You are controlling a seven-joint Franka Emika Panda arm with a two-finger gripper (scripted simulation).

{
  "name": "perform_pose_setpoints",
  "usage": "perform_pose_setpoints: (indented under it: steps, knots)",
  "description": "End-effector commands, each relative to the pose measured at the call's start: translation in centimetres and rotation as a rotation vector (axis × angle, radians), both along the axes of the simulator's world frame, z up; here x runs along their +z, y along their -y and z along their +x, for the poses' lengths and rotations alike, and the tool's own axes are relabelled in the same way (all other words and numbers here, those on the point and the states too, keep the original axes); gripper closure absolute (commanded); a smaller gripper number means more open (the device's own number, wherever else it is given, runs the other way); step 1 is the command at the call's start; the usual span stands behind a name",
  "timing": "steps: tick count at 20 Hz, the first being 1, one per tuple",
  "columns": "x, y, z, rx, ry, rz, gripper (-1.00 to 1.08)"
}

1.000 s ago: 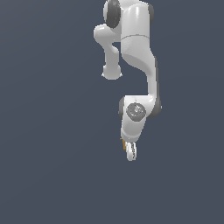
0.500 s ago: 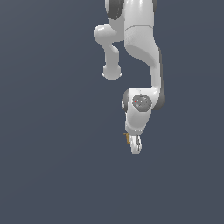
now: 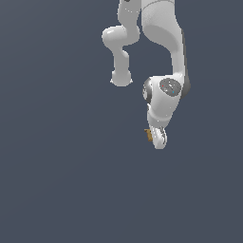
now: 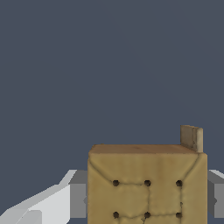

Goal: Pick up the object and move it to a goal position.

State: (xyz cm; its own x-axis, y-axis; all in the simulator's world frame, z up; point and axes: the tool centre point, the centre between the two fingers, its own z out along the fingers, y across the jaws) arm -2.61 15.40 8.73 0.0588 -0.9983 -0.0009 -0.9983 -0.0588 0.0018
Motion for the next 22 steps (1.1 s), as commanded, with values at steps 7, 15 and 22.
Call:
perform_pose_setpoints:
  steps: [7,15,22]
  knots:
    - [5.3,-4.9,-5.3,0.001,0.001,0.000,1.08]
    - [8.7,-7.9,-8.4,0.000,0.002,-0.001,1.08]
    - [9.7,-8.9,-9.2,0.000,0.002,-0.001,1.08]
